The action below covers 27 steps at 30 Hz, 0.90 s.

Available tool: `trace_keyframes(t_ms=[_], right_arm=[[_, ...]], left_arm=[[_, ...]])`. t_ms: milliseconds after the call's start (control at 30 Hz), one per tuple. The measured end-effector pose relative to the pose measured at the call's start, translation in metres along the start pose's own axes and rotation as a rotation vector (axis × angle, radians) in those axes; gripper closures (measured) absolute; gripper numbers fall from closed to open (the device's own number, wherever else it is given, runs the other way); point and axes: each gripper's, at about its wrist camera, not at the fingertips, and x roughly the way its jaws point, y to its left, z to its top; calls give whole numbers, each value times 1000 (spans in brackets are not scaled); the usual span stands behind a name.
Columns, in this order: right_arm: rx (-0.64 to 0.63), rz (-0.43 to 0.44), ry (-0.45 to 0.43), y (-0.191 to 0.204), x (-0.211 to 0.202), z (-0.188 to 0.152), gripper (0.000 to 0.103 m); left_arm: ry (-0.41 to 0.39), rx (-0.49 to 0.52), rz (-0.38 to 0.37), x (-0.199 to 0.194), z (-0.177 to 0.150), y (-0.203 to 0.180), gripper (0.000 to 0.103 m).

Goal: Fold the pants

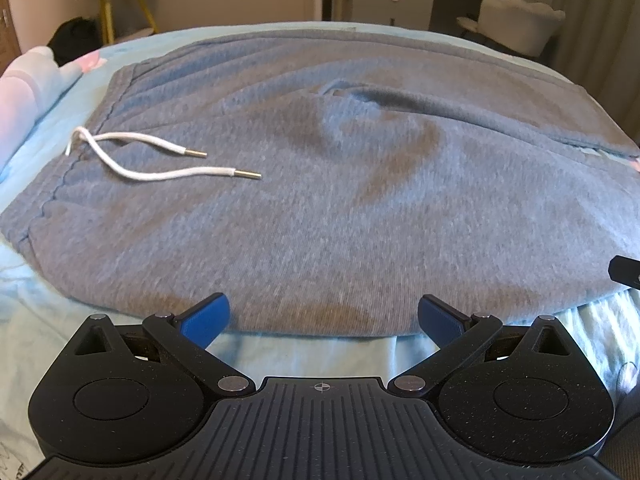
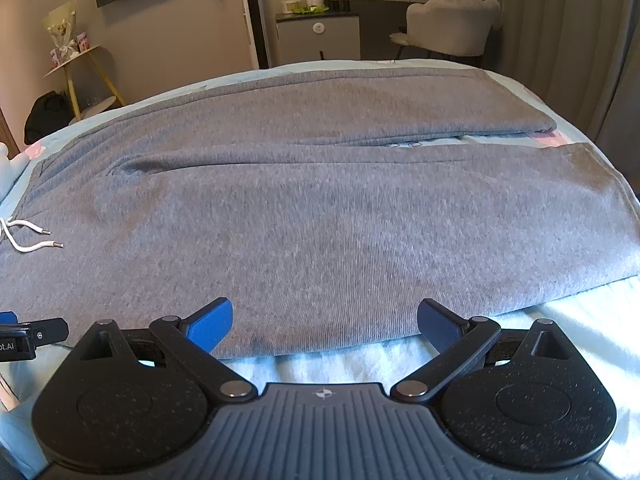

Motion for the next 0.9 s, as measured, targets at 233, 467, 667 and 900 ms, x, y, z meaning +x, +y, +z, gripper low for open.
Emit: trace_keyframes(t_ms=[233,467,667,900], right_arm=[[26,44,4,-5,-2,2,4],[129,31,42,-50,38,37,4],[223,24,132,-76,90,41,4],[149,49,271,-75,99,64,4]], left_arm=[[-1,-6,12,-6,3,0,0],[-149,-113,60,-19,52,3,0],[-212,-184,145,26,104,1,0],[-284,-318,258,77,127,19,0]])
